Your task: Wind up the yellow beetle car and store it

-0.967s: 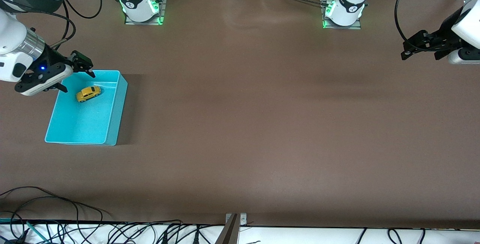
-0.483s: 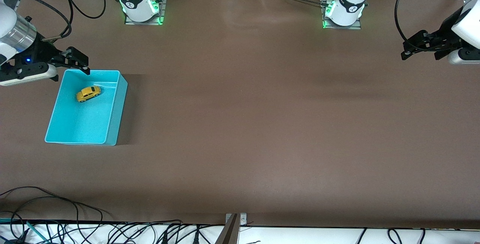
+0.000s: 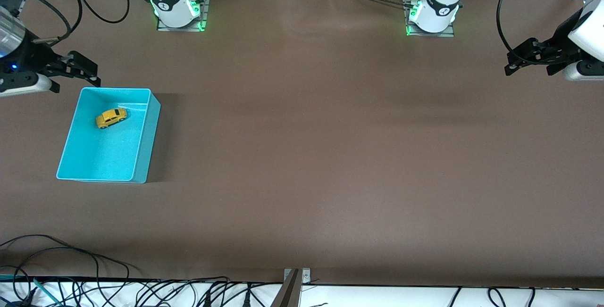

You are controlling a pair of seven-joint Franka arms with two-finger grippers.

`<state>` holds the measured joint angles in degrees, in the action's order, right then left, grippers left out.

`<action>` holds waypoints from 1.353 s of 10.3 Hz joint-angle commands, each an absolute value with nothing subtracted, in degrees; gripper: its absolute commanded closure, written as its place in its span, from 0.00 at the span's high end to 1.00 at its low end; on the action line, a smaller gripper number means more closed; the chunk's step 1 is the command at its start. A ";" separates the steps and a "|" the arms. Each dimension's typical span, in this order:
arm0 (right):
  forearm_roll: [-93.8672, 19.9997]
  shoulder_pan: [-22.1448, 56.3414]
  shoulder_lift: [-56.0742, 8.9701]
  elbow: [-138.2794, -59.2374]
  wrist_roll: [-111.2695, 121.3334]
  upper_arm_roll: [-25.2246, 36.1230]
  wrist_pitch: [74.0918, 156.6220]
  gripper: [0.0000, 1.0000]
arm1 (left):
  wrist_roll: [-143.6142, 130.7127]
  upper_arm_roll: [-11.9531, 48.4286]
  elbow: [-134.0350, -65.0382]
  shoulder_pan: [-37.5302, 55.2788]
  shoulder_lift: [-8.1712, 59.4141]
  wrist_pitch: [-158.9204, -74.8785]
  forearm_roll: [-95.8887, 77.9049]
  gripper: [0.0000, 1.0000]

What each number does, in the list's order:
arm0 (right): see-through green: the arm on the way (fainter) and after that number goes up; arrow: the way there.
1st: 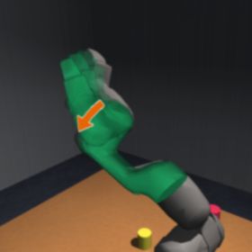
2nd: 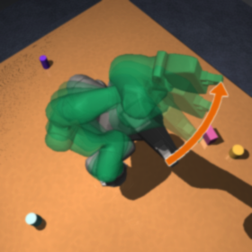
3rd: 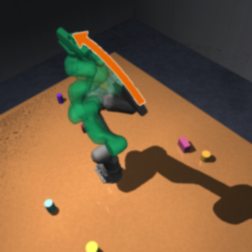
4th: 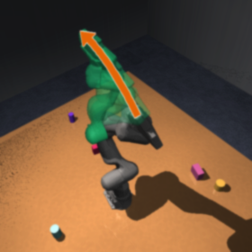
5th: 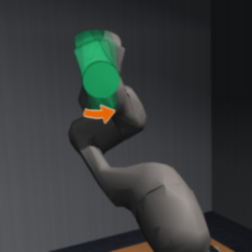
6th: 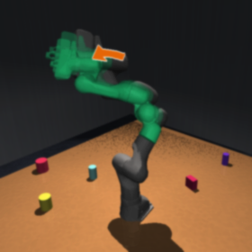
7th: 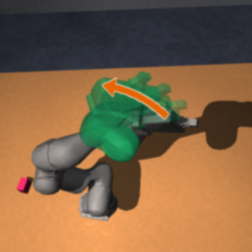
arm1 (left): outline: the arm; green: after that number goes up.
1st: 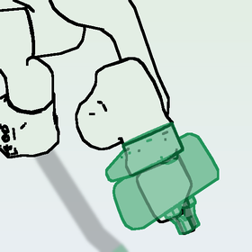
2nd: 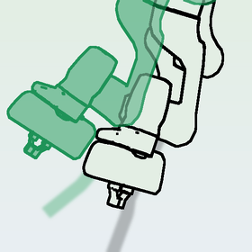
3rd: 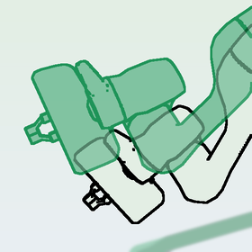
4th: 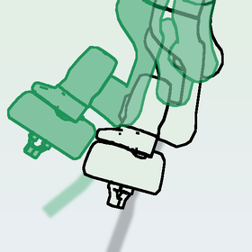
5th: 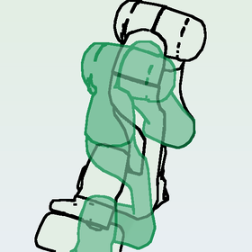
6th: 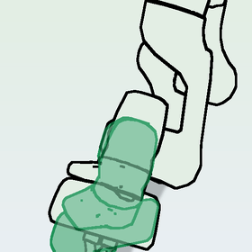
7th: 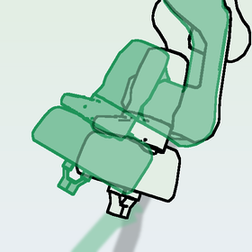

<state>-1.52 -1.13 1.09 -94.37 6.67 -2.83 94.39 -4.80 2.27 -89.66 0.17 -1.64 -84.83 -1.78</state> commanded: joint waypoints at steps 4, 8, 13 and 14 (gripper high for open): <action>-1.14 2.55 0.09 -92.46 5.88 1.49 92.37 1.00 | -4.83 2.20 -87.89 0.26 -0.88 -83.58 -1.05 1.00; -0.70 2.90 -0.44 -92.37 5.98 1.14 92.11 1.00 | -4.75 2.20 -87.80 0.26 -0.88 -83.58 -1.05 1.00; -0.35 2.46 -0.61 -92.37 5.63 1.32 91.32 1.00 | -4.83 2.20 -87.80 0.26 -0.88 -83.58 -1.05 1.00; -0.09 2.46 -0.62 -92.37 5.54 1.41 91.23 1.00 | -4.83 2.20 -87.89 0.26 -0.88 -83.58 -1.05 1.00</action>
<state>-1.33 1.91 -0.06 -93.93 6.54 0.88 92.76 -4.80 2.26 -89.65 0.17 -1.64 -84.83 -1.78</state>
